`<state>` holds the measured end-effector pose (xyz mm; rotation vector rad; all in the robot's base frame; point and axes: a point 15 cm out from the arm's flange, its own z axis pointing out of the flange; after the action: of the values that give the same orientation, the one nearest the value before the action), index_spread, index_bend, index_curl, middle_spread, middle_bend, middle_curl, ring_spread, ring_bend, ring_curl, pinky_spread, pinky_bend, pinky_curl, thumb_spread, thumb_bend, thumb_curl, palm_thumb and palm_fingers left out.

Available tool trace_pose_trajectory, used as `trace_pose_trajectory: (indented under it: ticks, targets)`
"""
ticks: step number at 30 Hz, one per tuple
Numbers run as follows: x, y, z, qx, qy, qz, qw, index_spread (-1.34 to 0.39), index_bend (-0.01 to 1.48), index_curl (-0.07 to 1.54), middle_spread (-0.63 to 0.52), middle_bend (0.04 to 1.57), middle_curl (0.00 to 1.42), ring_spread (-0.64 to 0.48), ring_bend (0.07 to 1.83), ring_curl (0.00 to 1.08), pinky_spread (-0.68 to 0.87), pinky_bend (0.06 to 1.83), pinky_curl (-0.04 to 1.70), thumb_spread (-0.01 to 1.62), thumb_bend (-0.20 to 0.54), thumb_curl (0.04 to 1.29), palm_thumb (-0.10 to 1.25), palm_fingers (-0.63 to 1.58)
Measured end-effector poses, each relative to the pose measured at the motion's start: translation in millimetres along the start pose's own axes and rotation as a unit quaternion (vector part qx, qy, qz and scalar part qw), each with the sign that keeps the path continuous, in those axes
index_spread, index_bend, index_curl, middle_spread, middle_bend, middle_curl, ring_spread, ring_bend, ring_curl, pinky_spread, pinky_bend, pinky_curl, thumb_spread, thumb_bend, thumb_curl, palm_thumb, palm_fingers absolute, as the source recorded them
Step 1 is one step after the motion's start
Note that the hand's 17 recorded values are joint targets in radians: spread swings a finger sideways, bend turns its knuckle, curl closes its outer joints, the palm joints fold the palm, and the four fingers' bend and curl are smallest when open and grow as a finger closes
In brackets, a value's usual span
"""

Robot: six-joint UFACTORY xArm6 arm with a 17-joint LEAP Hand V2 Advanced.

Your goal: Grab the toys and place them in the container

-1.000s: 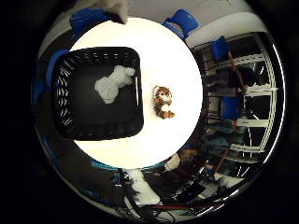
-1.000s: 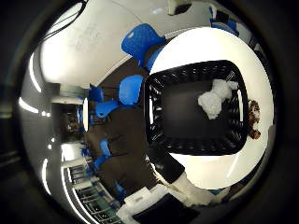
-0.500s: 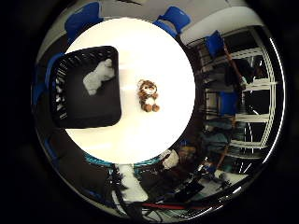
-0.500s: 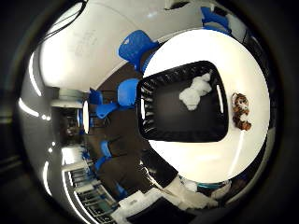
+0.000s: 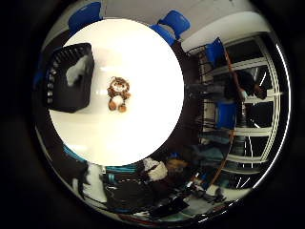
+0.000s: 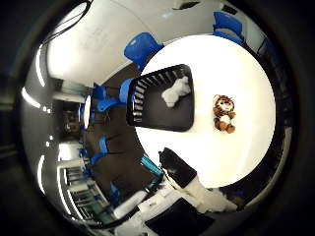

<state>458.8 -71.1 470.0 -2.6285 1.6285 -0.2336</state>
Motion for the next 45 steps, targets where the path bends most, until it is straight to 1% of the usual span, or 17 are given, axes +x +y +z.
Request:
trace_pose_trajectory:
  ticks: [5,7,10,15,26,35,39,45]
  targets:
    - [38,14,18,-0.046,0.054,-0.012,0.997,-0.44,0.16,0.25,0.09,0.18,0.31,0.24,0.27,0.25,0.42,0.44,0.32,1.08,-0.023,0.3,0.57,-0.01]
    - [43,17,34,-0.059,0.06,-0.017,0.996,-0.44,0.16,0.26,0.09,0.18,0.31,0.24,0.27,0.25,0.42,0.44,0.32,1.07,-0.019,0.3,0.58,-0.01]
    - [58,19,49,-0.072,0.089,-0.024,0.993,-0.45,0.17,0.26,0.08,0.19,0.3,0.23,0.26,0.25,0.42,0.43,0.31,1.07,-0.016,0.31,0.62,0.0]
    - [66,18,80,-0.099,0.126,-0.048,0.986,-0.45,0.16,0.27,0.08,0.19,0.3,0.23,0.26,0.26,0.42,0.42,0.31,1.06,-0.02,0.31,0.66,0.0]
    - [54,-7,140,-0.101,0.177,-0.098,0.974,-0.45,0.16,0.26,0.07,0.19,0.3,0.22,0.26,0.26,0.41,0.42,0.32,1.06,-0.022,0.32,0.67,-0.01]
    - [59,-28,165,-0.08,0.207,-0.135,0.966,-0.45,0.15,0.24,0.07,0.18,0.3,0.22,0.26,0.27,0.41,0.43,0.32,1.04,-0.023,0.32,0.68,-0.02]
    - [65,-28,178,-0.077,0.214,-0.149,0.962,-0.46,0.14,0.23,0.06,0.18,0.29,0.21,0.27,0.27,0.4,0.45,0.33,1.01,-0.024,0.33,0.68,-0.04]
    - [65,-25,198,-0.075,0.234,-0.193,0.95,-0.46,0.13,0.2,0.07,0.18,0.28,0.2,0.28,0.27,0.4,0.47,0.33,0.99,-0.027,0.33,0.68,-0.06]
